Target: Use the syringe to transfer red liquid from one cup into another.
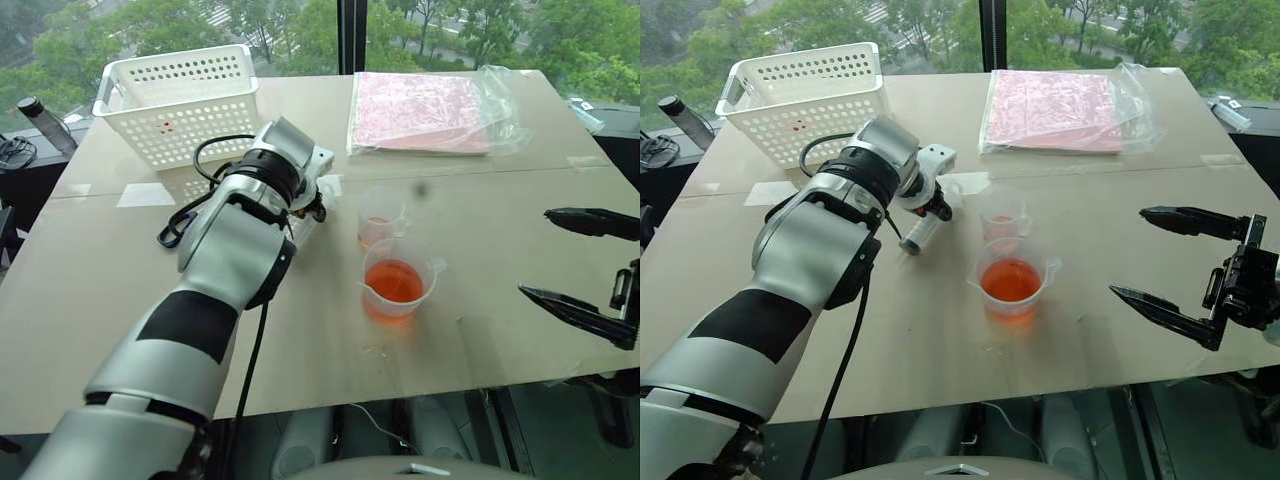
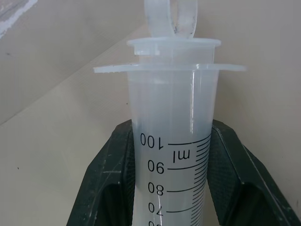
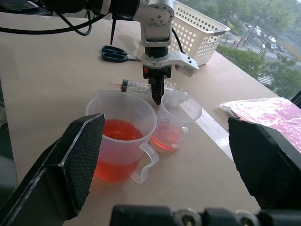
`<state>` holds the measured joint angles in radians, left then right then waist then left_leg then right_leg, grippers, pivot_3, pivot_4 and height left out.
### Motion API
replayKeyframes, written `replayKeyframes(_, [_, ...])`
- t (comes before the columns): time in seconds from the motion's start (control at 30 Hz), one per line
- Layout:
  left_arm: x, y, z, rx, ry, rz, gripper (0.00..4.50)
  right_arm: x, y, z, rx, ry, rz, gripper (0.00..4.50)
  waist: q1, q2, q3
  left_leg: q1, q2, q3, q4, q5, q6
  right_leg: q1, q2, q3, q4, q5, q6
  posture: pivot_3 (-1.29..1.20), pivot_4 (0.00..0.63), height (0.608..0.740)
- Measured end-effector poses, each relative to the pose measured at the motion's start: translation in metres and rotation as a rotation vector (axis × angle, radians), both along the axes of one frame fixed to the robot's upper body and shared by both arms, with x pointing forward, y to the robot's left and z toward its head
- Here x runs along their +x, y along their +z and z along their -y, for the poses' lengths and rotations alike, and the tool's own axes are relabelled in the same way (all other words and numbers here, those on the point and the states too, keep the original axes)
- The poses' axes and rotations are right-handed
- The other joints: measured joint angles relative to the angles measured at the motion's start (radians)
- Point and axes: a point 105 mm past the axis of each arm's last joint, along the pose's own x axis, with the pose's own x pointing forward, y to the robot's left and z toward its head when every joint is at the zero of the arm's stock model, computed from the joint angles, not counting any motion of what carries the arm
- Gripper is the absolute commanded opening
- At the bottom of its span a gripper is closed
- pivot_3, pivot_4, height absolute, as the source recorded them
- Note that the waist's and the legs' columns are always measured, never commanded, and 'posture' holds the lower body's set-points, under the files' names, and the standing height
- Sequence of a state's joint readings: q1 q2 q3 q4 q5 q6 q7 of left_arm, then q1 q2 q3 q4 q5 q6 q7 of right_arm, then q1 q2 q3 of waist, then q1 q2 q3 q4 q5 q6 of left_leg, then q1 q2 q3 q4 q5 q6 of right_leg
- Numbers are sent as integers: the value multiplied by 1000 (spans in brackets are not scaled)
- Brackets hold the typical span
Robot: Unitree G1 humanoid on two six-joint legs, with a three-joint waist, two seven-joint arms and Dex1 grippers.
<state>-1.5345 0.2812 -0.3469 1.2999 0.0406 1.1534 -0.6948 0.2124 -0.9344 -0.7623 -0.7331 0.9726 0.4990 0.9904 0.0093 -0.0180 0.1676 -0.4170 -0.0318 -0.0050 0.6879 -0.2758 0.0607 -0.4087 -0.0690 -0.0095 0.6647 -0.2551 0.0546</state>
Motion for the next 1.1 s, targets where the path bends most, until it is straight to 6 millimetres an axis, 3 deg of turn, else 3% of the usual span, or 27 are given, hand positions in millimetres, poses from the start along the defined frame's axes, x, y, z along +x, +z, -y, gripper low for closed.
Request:
replayKeyframes(0.13, [7,31,-22,-149,65,101,1425,0,-1,-1,12,-14,3,4500,3,0,0,-1,0,0,0,0,0,-2,-1,0,1,0,0,0,150,740])
replayKeyframes(0.17, [14,53,-26,-237,-3,249,1425,1,1,-2,17,-20,17,4500,1,2,-1,-1,0,0,-1,0,-1,-2,-2,1,0,0,0,0,150,740])
replayKeyframes(0.23, [9,83,-31,-335,-120,436,1425,3,1,-2,35,-40,25,4500,-2,2,-1,-1,1,2,-1,0,-1,-2,-2,2,-1,0,0,0,150,740])
replayKeyframes(0.27, [-4,97,-22,-494,-222,522,1425,5,0,-1,41,-55,28,4500,3,3,-1,-1,1,2,-1,0,-1,-2,-3,2,-1,0,0,0,150,740])
replayKeyframes(0.37, [-27,112,-3,-778,-354,553,1425,7,1,-3,43,-55,35,4500,19,2,-1,-2,1,-1,2,0,-1,-1,-3,-1,-1,0,0,0,150,740])
replayKeyframes(0.47, [-49,136,1,-960,-452,670,1425,11,1,0,50,-88,41,4500,20,2,-1,-1,1,-1,4,0,-1,0,-2,-1,0,0,0,0,150,740])
replayKeyframes(0.57, [-85,157,23,-1158,-648,763,1425,18,-2,5,49,-150,26,4500,22,2,-1,0,0,-2,5,0,-1,3,-2,-2,0,0,0,0,150,740])
replayKeyframes(0.7, [-125,156,42,-1271,-886,716,1425,25,-3,12,42,-231,24,4500,11,3,-2,2,0,-2,5,0,-1,3,-1,-2,1,0,0,0,150,740])
replayKeyframes(0.83, [-158,118,66,-1229,-1149,645,1425,27,-2,12,41,-281,35,4500,3,6,-4,4,1,-1,5,0,-1,5,-1,-1,0,0,0,0,150,740])
replayKeyframes(0.9, [-165,100,75,-1220,-1232,641,1425,25,0,7,45,-277,44,4500,5,6,-4,5,1,-1,5,0,-1,7,-1,-1,1,0,-1,0,150,740])
replayKeyframes(1.1, [-154,84,94,-1140,-1346,827,1425,15,2,-2,56,-266,37,4500,10,6,-4,4,0,-2,7,-1,1,9,-1,-2,-1,0,-1,0,150,740])
